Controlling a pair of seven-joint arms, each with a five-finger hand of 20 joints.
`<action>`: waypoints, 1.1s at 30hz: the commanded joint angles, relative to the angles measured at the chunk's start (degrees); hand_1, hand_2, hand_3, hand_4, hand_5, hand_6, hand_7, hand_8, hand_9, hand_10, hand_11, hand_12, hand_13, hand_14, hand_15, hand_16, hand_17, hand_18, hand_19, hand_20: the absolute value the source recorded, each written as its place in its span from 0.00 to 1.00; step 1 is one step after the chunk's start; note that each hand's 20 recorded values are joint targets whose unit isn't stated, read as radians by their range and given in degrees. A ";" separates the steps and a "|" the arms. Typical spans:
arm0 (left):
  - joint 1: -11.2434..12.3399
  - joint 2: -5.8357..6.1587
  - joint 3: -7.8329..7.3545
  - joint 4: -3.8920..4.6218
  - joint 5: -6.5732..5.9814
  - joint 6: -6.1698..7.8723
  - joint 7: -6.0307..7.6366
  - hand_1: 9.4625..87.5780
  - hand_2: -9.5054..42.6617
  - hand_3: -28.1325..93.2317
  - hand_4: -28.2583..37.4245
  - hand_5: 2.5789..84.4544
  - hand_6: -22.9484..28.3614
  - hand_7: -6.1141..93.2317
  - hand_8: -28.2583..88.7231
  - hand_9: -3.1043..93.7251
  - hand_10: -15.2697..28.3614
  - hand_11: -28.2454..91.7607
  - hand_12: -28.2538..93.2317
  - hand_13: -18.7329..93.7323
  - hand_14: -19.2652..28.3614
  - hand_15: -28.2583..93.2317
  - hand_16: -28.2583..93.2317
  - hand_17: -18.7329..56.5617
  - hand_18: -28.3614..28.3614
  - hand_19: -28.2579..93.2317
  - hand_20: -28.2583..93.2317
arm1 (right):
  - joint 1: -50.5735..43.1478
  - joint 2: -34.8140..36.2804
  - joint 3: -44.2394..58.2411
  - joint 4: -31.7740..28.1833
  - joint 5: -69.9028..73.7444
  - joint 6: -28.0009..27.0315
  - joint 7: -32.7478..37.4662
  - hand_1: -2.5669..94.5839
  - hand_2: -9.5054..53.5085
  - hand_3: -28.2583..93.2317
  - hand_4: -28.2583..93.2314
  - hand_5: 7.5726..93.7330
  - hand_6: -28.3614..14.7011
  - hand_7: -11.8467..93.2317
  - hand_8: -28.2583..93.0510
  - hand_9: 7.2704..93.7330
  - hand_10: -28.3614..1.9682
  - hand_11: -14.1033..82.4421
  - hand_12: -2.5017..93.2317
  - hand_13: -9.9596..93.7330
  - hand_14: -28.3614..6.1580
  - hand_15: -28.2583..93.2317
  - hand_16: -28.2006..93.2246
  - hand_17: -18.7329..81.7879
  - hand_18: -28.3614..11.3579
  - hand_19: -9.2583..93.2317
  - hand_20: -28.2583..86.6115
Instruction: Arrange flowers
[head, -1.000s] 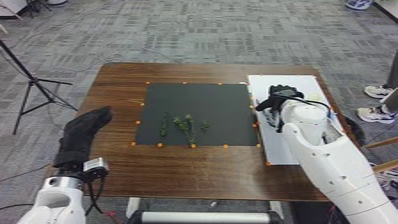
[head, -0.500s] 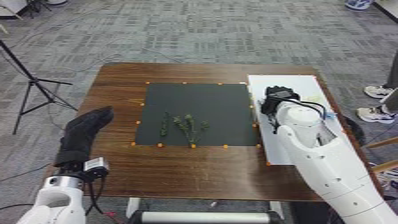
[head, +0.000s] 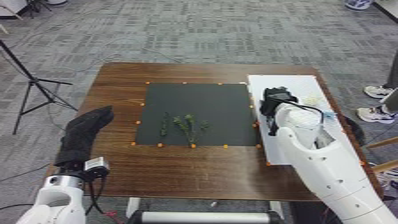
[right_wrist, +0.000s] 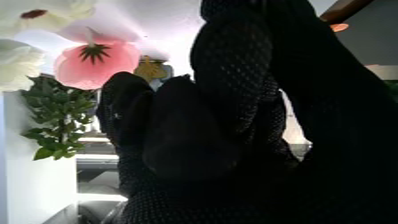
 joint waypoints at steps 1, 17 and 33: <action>0.37 -0.30 0.04 -0.22 -0.19 -0.57 0.24 0.19 0.17 0.82 0.14 0.57 0.51 0.23 0.18 0.52 0.64 0.40 0.35 0.48 0.73 0.35 0.25 0.31 0.66 0.26 0.36 | -0.18 2.21 -0.63 -3.23 1.96 3.10 -0.81 0.56 0.00 0.76 0.16 0.86 0.70 0.41 0.45 1.00 0.68 0.64 0.27 0.98 0.74 0.81 0.59 0.76 0.15 1.00 0.74; 1.32 -0.30 -0.57 -0.78 -0.24 -0.21 0.16 0.19 0.17 0.82 0.14 0.57 0.51 0.23 0.18 0.52 0.64 0.40 0.35 0.48 0.73 0.35 0.25 0.31 0.66 0.26 0.35 | -2.03 4.64 0.38 -14.26 6.19 4.25 -0.47 0.54 0.00 0.77 0.17 0.85 0.68 0.44 0.45 1.00 0.69 0.64 0.28 0.97 0.75 0.82 0.59 0.76 0.17 1.00 0.75; 1.57 0.34 -0.94 -1.11 -0.17 -0.49 -0.24 0.19 0.17 0.82 0.14 0.57 0.51 0.23 0.18 0.52 0.64 0.40 0.35 0.48 0.73 0.35 0.25 0.31 0.66 0.26 0.35 | -5.88 -3.46 -3.57 -17.72 7.30 2.09 0.47 0.54 0.00 0.78 0.17 0.85 0.68 0.44 0.45 1.00 0.70 0.65 0.28 0.98 0.73 0.82 0.59 0.78 0.18 1.00 0.76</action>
